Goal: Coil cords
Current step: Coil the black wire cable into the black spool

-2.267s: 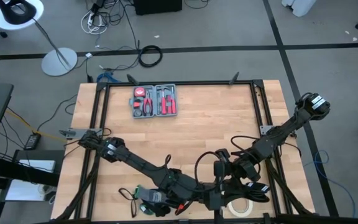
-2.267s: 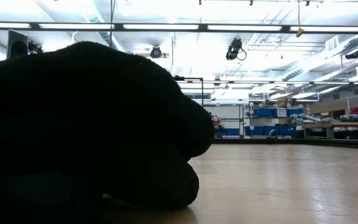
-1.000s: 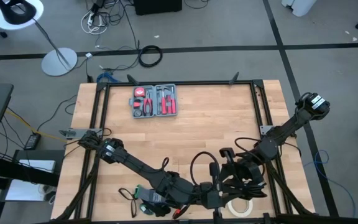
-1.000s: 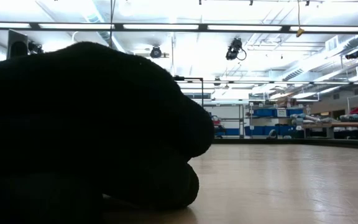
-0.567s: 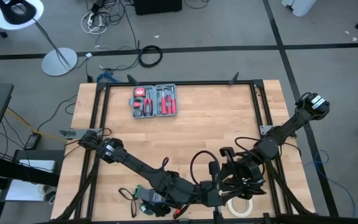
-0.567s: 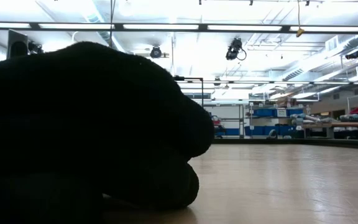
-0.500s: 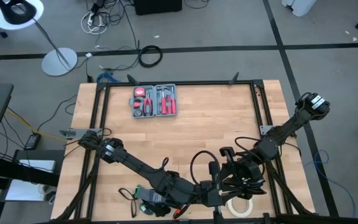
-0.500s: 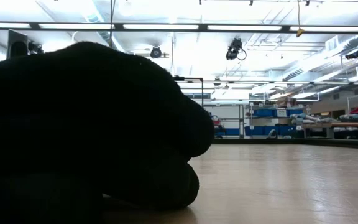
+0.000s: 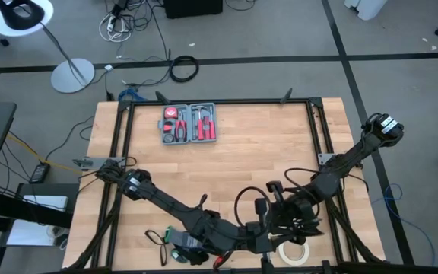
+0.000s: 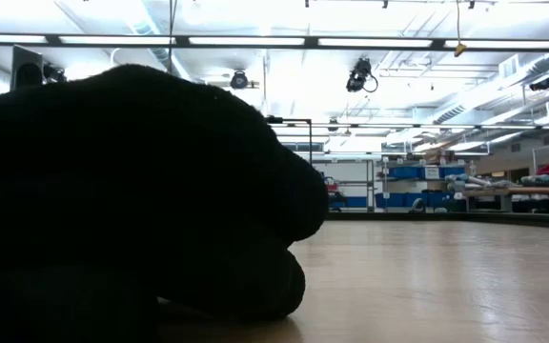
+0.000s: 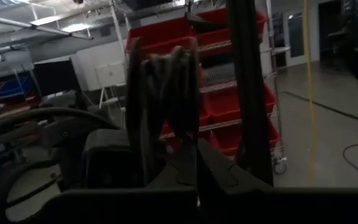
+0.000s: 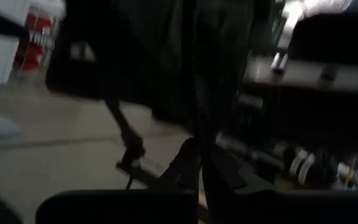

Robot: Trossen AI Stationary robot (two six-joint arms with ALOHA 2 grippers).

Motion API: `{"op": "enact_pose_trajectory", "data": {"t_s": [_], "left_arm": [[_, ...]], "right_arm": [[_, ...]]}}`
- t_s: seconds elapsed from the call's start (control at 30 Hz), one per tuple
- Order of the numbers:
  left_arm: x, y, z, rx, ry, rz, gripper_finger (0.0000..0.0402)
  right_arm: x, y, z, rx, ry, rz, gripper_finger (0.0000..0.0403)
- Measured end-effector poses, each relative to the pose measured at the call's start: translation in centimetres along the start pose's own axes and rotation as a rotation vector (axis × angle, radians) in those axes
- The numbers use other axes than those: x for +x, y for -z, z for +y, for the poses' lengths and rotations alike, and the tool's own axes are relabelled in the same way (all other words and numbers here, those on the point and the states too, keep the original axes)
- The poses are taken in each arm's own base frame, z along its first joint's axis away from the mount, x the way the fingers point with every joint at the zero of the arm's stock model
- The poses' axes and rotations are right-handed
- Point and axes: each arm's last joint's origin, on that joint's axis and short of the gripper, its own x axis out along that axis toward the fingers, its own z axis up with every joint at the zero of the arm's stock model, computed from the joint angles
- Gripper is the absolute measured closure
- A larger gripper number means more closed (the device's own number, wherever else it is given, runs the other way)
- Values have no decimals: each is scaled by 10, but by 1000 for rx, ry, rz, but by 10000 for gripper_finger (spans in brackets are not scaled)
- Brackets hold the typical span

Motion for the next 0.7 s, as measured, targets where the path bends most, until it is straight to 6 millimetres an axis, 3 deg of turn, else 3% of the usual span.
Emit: {"op": "enact_pose_trajectory", "data": {"t_s": [0.33,0.7], "left_arm": [[-24,-6,-13,-7,-49,191,401],[-33,27,-6,-61,-98,491,401]], "right_arm": [[-5,18,16,3,-9,260,401],[-15,45,13,20,143,567,399]]}}
